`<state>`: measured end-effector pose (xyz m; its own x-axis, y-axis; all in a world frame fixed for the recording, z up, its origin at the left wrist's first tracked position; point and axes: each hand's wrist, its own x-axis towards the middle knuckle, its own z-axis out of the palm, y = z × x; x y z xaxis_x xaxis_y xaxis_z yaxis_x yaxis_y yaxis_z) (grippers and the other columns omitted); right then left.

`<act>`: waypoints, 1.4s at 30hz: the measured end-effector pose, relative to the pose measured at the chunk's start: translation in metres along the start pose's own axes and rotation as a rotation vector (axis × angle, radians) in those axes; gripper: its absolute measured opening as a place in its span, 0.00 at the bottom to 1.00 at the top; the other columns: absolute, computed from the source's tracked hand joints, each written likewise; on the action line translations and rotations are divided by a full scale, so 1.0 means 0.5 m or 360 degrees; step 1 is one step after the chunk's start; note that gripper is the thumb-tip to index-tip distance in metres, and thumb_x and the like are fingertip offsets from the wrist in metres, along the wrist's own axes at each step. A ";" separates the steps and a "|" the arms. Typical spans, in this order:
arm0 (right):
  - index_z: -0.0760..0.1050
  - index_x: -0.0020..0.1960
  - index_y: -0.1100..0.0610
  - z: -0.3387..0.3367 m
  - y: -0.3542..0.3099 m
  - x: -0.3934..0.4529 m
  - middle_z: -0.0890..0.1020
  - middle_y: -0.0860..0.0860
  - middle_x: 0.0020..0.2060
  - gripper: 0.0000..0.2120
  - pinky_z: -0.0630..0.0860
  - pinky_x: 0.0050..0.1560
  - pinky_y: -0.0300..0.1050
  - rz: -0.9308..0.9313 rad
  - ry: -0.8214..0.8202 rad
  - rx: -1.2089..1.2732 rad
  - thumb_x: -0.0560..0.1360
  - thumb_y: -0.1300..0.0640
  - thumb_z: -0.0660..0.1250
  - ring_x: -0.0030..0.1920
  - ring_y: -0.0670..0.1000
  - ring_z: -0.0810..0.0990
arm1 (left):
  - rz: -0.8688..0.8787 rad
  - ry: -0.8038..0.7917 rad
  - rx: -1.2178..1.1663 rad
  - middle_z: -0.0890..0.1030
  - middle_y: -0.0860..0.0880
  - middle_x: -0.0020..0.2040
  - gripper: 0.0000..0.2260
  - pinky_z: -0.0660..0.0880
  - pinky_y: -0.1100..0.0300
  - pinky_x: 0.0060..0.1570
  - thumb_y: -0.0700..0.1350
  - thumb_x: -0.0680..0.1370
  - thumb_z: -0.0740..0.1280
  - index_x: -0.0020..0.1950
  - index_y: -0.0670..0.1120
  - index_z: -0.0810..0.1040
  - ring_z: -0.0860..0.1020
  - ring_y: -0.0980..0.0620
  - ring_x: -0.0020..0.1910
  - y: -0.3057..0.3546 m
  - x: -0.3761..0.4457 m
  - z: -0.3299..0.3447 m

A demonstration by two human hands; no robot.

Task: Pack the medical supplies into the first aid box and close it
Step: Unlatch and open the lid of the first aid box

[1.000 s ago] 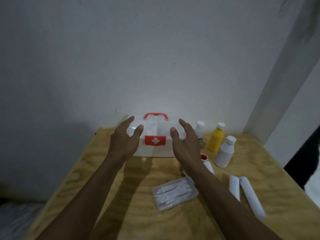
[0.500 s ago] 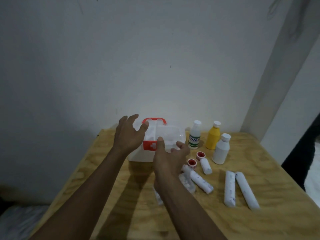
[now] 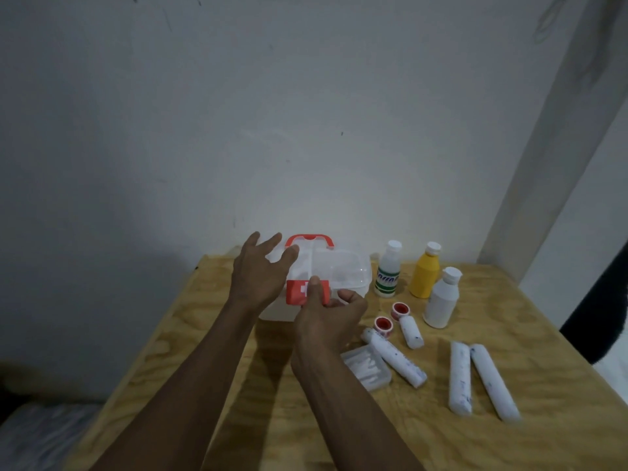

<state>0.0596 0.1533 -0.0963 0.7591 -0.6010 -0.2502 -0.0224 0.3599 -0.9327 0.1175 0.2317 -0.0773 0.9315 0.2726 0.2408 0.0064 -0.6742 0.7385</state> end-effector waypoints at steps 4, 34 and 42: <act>0.65 0.52 0.47 -0.017 0.005 0.001 0.77 0.49 0.50 0.17 0.82 0.49 0.45 -0.0405 -0.0051 -0.0155 0.74 0.55 0.73 0.49 0.50 0.80 | 0.0015 0.0001 -0.0004 0.60 0.49 0.79 0.27 0.61 0.44 0.71 0.62 0.77 0.62 0.73 0.54 0.69 0.62 0.44 0.76 -0.003 0.000 0.000; 0.81 0.51 0.56 -0.038 -0.133 0.143 0.84 0.51 0.44 0.08 0.76 0.46 0.47 -0.1963 -0.0978 -0.1171 0.75 0.52 0.71 0.46 0.51 0.79 | -0.0331 0.0139 -0.0876 0.65 0.47 0.76 0.39 0.64 0.41 0.71 0.74 0.73 0.42 0.77 0.53 0.59 0.67 0.43 0.73 -0.012 -0.009 -0.020; 0.81 0.54 0.60 0.077 -0.242 0.184 0.86 0.55 0.46 0.10 0.79 0.49 0.50 -0.1973 -0.0839 -0.0991 0.76 0.55 0.70 0.45 0.54 0.83 | -0.0165 0.0142 -0.0288 0.64 0.45 0.77 0.34 0.63 0.43 0.72 0.68 0.77 0.43 0.78 0.50 0.58 0.65 0.41 0.74 -0.009 -0.019 0.004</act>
<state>0.1571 0.0821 0.0035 0.6421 0.0816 0.7623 0.6347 -0.6143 -0.4688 0.1094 0.2308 -0.0839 0.8933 0.3991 0.2067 0.0276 -0.5076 0.8611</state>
